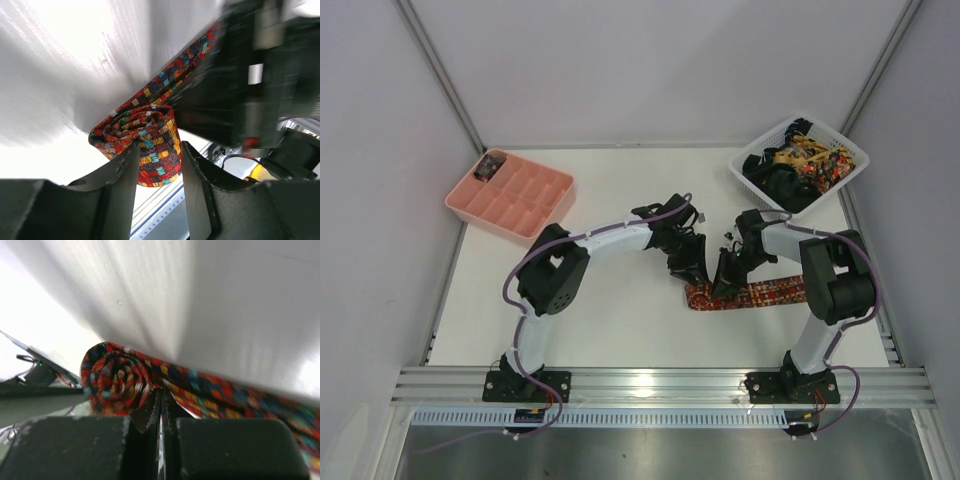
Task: Roll the ties
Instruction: Roll the tie
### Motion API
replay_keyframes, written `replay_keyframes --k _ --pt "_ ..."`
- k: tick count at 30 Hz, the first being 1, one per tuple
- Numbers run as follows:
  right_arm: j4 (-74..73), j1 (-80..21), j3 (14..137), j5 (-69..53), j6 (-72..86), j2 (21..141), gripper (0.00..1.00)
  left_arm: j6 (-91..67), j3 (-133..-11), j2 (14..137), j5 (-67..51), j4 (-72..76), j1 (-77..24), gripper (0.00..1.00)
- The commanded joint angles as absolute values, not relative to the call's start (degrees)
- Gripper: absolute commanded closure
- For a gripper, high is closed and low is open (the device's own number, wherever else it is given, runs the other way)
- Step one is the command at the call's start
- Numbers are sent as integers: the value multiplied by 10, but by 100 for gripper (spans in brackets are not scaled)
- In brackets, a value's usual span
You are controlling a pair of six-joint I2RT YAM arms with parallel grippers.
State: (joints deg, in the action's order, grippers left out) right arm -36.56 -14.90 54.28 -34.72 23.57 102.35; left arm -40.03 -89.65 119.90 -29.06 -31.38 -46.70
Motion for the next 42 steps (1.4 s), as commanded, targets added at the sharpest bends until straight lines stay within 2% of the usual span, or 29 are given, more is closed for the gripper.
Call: replay_keyframes --k 1,9,18,27,42 --pt "-387 -127 548 -312 238 970 94 -414 -888 1187 -279 -293 -480 56" --pt "-435 -105 550 -300 215 923 93 -414 -902 1198 -282 -295 -489 55" --pt "-365 -105 484 -407 260 845 92 -420 -906 1206 -289 -286 -491 56" --pt "-290 -110 447 -460 314 856 92 -422 -906 1204 -289 -279 -494 55" --pt "-311 -105 430 -403 258 901 93 -402 -905 1192 -291 -280 -497 52"
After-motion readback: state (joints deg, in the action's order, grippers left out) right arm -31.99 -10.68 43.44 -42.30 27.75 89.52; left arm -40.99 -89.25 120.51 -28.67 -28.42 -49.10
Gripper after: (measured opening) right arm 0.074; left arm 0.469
